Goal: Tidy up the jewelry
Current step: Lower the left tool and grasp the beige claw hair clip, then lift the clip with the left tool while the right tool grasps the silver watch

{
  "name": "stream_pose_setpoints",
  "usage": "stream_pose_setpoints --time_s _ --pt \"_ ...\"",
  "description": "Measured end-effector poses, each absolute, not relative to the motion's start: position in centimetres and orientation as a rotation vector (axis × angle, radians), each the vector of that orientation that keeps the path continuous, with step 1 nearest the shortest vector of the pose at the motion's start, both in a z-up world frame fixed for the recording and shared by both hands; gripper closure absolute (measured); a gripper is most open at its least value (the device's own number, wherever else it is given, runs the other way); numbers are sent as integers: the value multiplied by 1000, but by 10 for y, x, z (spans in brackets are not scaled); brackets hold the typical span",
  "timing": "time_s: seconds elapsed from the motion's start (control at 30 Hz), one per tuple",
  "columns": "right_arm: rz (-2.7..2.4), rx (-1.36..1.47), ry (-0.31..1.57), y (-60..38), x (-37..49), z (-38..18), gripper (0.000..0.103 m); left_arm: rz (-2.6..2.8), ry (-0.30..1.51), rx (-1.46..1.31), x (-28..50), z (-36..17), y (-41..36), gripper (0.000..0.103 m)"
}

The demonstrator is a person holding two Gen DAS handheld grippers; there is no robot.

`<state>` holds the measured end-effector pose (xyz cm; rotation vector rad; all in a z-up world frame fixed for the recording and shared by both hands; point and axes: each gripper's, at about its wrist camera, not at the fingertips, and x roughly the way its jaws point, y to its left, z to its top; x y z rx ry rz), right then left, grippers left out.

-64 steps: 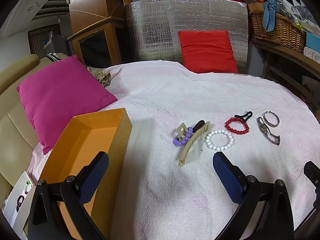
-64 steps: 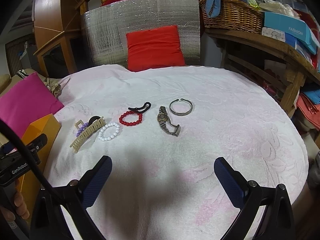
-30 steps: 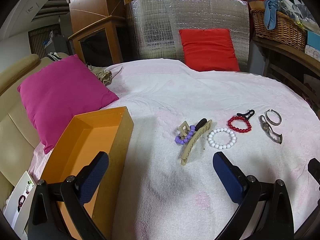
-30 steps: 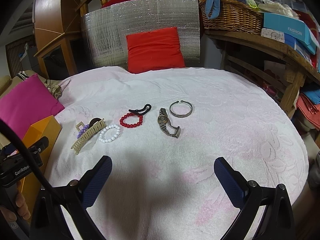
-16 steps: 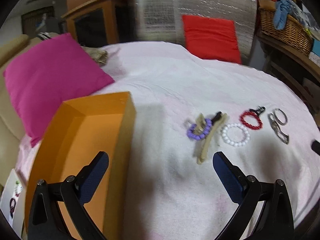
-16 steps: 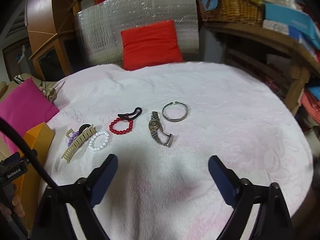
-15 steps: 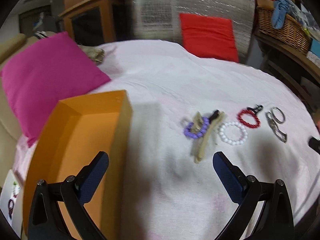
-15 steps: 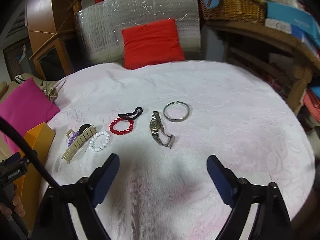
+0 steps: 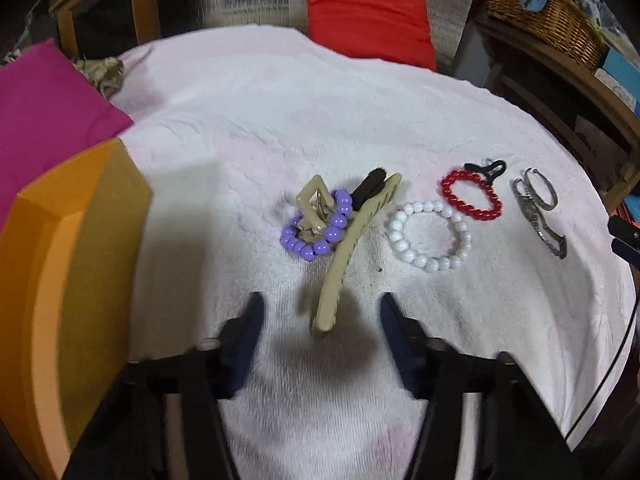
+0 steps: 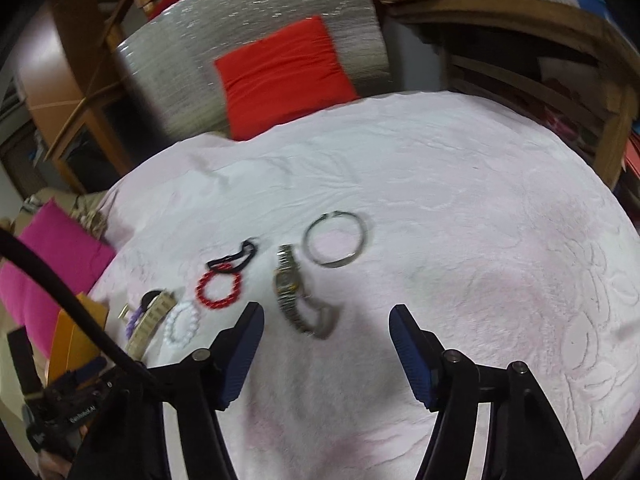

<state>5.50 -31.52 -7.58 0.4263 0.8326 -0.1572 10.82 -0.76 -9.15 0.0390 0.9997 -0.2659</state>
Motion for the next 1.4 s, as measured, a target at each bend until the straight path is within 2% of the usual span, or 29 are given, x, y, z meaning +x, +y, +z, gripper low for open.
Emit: stream_pose_setpoints --time_s 0.13,0.2,0.23,0.4,0.47,0.73,0.93,1.17,1.4 --pt "-166 472 850 -324 56 -81 35 -264 1013 23 117 -102 -7 66" --pt "-163 479 851 -323 56 -81 35 -314 1002 0 119 -101 -9 88" --pt "-161 476 850 -322 56 -81 35 -335 1009 -23 120 -101 -7 89" --pt "-156 470 842 -316 54 -79 35 -454 1015 -154 117 -93 -1 93" --pt "-160 468 835 -314 54 -78 35 -579 1010 -303 112 -85 7 93" --pt "-172 485 816 -310 53 -76 35 -817 939 -524 93 -56 32 93" --pt "-171 482 815 -303 56 -75 35 -948 1028 -931 103 -92 43 93" --pt "-164 468 807 -294 59 -73 35 -1020 1040 -985 97 -92 34 93" --pt "-171 479 792 -297 58 -72 35 -995 1030 -757 83 -73 22 93"
